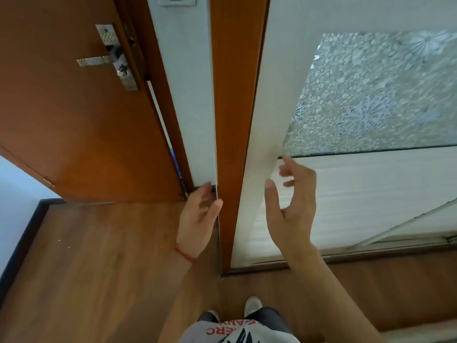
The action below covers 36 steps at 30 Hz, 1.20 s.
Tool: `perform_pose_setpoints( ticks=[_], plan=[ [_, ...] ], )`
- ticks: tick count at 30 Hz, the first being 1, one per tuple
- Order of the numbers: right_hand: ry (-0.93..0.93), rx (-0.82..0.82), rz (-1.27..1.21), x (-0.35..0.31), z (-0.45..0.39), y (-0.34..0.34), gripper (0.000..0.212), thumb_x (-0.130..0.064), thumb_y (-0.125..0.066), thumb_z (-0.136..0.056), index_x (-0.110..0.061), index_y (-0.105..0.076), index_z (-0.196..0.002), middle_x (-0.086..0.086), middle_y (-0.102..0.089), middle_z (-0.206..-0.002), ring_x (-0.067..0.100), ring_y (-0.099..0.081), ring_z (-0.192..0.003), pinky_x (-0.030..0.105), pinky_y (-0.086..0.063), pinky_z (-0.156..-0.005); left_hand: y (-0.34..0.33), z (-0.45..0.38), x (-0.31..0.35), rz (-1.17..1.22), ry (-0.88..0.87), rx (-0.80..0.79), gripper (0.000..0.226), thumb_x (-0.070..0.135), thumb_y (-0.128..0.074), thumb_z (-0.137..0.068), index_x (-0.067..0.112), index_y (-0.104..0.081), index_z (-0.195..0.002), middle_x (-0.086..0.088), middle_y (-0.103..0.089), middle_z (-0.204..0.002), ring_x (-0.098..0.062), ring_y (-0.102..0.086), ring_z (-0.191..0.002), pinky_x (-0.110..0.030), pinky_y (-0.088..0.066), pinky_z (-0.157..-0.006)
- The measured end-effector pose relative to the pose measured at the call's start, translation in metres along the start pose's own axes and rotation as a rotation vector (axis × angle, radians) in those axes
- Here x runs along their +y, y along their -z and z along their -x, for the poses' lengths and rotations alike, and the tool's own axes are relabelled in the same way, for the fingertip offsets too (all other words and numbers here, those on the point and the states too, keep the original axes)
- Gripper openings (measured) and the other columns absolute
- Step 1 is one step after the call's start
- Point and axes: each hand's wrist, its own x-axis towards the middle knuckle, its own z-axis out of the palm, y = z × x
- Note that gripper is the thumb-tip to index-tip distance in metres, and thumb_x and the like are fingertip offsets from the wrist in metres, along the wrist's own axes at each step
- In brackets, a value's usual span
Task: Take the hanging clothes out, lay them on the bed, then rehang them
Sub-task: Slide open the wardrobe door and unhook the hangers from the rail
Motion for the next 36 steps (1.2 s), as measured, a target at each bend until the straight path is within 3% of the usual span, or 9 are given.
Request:
perform_pose_setpoints(
  ticks=[3,7,11,19,25,27,29,32,36],
  plan=[
    [0.145,0.169,0.077,-0.016,-0.032,-0.009,0.046,-0.019,-0.06,-0.085,-0.011,-0.038,-0.124,0.015,-0.048,-0.115,0.013,-0.042,-0.107,0.021,-0.042,-0.087,0.002,-0.015,0.046,-0.031,-0.229,0.14,0.063,0.075,-0.046,-0.067,0.046,-0.03,-0.12,0.013,-0.044,-0.129,-0.006,-0.047,-0.118,-0.014,-0.043,-0.093],
    [0.161,0.256,0.125,-0.022,-0.062,-0.021,0.057,-0.034,-0.062,-0.082,-0.015,-0.034,-0.129,0.01,-0.038,-0.12,0.021,-0.042,-0.107,0.03,-0.046,-0.088,-0.002,-0.03,0.074,-0.097,-0.448,0.213,0.076,0.07,-0.054,-0.067,0.034,-0.027,-0.128,-0.002,-0.046,-0.132,-0.015,-0.045,-0.122,-0.034,-0.048,-0.099],
    [0.219,0.291,0.225,-0.021,-0.073,-0.018,0.063,-0.039,-0.064,-0.076,-0.017,-0.035,-0.128,0.005,-0.035,-0.114,0.022,-0.044,-0.101,0.039,-0.051,-0.079,-0.006,-0.04,0.073,-0.149,-0.467,0.262,0.08,0.062,-0.06,-0.065,0.034,-0.027,-0.132,-0.011,-0.049,-0.131,-0.022,-0.05,-0.118,-0.049,-0.051,-0.093],
    [0.247,0.315,0.381,-0.013,-0.077,-0.009,0.066,-0.035,-0.065,-0.073,-0.014,-0.036,-0.128,0.011,-0.045,-0.112,0.021,-0.044,-0.1,0.037,-0.045,-0.082,-0.005,-0.045,0.06,-0.216,-0.493,0.296,0.086,0.071,-0.046,-0.071,0.014,-0.034,-0.134,-0.015,-0.056,-0.126,-0.014,-0.048,-0.11,-0.035,-0.044,-0.092],
    [0.147,0.324,0.442,0.006,-0.083,0.021,0.062,-0.035,-0.064,-0.077,-0.014,-0.037,-0.129,0.023,-0.057,-0.107,0.025,-0.049,-0.101,0.04,-0.048,-0.079,-0.006,-0.046,0.061,-0.242,-0.534,0.371,0.074,0.069,-0.045,-0.074,0.02,-0.033,-0.129,-0.015,-0.06,-0.122,-0.012,-0.047,-0.106,-0.034,-0.038,-0.095],
    [0.12,0.324,0.459,0.012,-0.086,0.034,0.062,-0.035,-0.063,-0.078,-0.014,-0.036,-0.129,0.022,-0.057,-0.109,0.031,-0.054,-0.1,0.043,-0.05,-0.08,-0.008,-0.042,0.064,-0.215,-0.545,0.386,0.075,0.067,-0.048,-0.074,0.02,-0.031,-0.13,-0.016,-0.054,-0.129,-0.013,-0.045,-0.113,-0.019,-0.035,-0.097],
    [0.089,0.329,0.488,0.019,-0.089,0.048,0.061,-0.034,-0.062,-0.079,-0.015,-0.035,-0.13,0.021,-0.057,-0.111,0.034,-0.057,-0.1,0.045,-0.05,-0.081,-0.013,-0.037,0.067,-0.195,-0.644,0.445,0.074,0.049,-0.06,-0.075,0.012,-0.029,-0.132,-0.014,-0.037,-0.138,-0.02,-0.038,-0.128,-0.009,-0.025,-0.107],
    [0.037,0.355,0.538,0.033,-0.095,0.07,0.059,-0.033,-0.059,-0.08,-0.015,-0.037,-0.132,0.019,-0.057,-0.115,0.03,-0.054,-0.105,0.046,-0.051,-0.082,-0.026,-0.023,0.079,-0.197,-0.907,0.58,0.059,0.026,-0.061,-0.077,0.007,-0.036,-0.127,-0.013,-0.027,-0.139,-0.022,-0.027,-0.136,-0.026,-0.024,-0.114],
    [-0.006,0.382,0.567,0.056,-0.103,0.099,0.056,-0.032,-0.057,-0.082,-0.01,-0.043,-0.131,0.017,-0.058,-0.117,0.025,-0.051,-0.107,0.046,-0.052,-0.08,-0.064,-0.011,0.102,-0.195,-1.18,0.309,0.038,0.022,-0.051,-0.086,0.009,-0.045,-0.122,-0.011,-0.042,-0.13,-0.018,-0.039,-0.128,-0.031,-0.038,-0.106]
  ],
)
